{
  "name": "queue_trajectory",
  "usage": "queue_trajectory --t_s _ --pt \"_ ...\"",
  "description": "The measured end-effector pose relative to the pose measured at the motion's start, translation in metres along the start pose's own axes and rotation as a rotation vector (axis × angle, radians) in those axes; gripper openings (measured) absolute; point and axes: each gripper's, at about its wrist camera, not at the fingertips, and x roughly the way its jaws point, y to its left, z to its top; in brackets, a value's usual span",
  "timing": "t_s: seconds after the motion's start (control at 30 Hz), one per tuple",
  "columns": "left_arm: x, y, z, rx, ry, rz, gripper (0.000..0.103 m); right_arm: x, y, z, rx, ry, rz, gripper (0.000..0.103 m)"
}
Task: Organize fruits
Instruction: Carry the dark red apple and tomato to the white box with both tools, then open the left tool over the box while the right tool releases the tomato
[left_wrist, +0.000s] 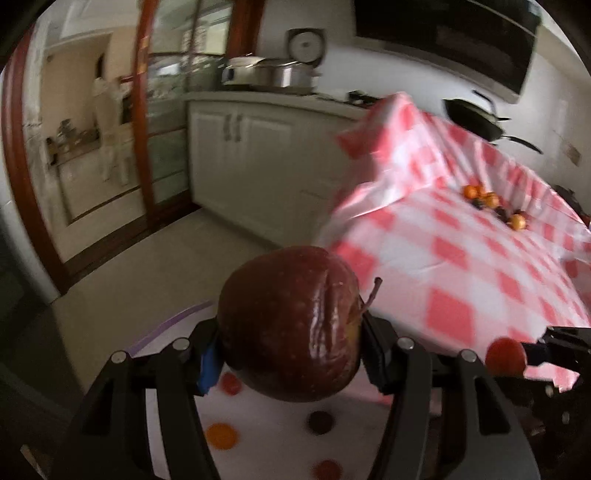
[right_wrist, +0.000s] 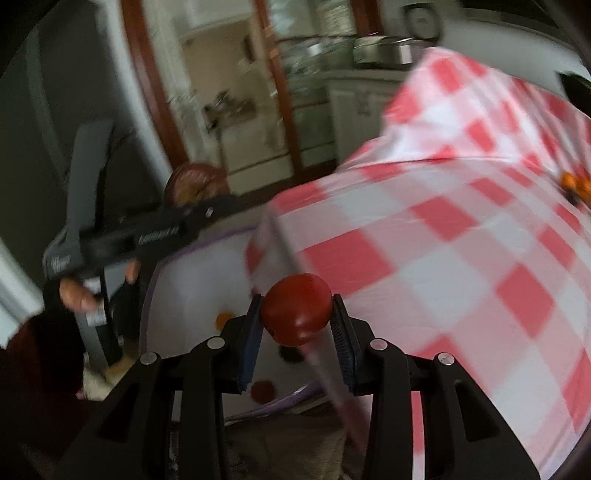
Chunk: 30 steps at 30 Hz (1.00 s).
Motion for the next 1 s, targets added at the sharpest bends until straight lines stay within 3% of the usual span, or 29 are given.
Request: queue_trajectory --t_s 0.17,0.4,0.5,0.73,1.0 --pt "0.023 0.033 -0.024 -0.044 0.125 0.079 0.061 0.05 0.033 -0.002 -0.108 0.139 0.044 0.037" --pt "0.084 0.069 -0.068 -0.154 0.402 0.17 0.061 0.13 0.075 -0.02 -0.26 0.369 0.09 0.037" --pt "0.101 0.087 -0.083 -0.201 0.482 0.218 0.061 0.154 0.091 -0.031 -0.319 0.451 0.102 0.037" --pt "0.115 0.107 -0.098 -0.254 0.549 0.259 0.061 0.182 0.118 -0.053 -0.455 0.57 0.11 0.037" --pt "0.122 0.107 -0.102 -0.258 0.581 0.262 0.061 0.186 0.121 -0.058 -0.454 0.595 0.086 0.037"
